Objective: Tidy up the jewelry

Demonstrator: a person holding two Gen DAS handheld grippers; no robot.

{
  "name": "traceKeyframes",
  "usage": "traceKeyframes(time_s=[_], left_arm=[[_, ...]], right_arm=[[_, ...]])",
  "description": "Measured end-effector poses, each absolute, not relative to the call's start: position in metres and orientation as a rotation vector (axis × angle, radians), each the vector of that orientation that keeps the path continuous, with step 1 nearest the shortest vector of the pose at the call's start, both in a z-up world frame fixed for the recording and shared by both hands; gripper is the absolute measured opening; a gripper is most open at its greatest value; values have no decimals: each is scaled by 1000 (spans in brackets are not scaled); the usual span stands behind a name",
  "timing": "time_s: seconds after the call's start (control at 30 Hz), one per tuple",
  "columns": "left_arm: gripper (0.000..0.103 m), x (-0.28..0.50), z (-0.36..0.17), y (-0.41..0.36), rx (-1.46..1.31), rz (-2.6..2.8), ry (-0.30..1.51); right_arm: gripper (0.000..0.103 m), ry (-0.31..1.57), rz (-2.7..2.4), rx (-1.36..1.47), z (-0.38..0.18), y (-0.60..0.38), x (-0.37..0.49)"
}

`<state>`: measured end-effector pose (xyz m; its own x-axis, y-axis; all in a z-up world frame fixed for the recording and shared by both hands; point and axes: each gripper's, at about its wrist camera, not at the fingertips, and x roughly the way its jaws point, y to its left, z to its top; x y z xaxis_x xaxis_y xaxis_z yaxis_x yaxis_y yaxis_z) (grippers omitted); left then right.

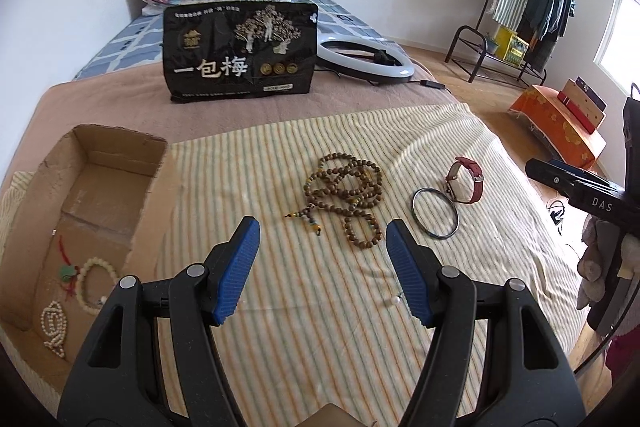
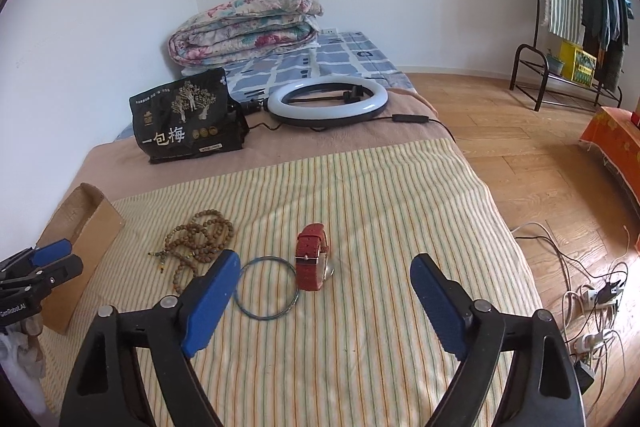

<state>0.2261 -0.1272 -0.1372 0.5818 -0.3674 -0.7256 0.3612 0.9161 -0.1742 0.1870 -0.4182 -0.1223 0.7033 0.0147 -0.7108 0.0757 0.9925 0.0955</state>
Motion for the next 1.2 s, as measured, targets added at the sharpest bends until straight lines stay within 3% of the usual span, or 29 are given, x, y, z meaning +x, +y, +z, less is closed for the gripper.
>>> traceKeyframes(time_s=[0.83,0.97,1.2], left_arm=[[69,298,-214,-206,104,-439,983],[79,300,-217,-214,144,-440,963],[80,313,-228,-218,196,-369,961]], right_arm=[[80,872,2,125,-187,-420,235],[80,877,5,128,-193,-420,239],[79,888,18,124,-201,-417,246]])
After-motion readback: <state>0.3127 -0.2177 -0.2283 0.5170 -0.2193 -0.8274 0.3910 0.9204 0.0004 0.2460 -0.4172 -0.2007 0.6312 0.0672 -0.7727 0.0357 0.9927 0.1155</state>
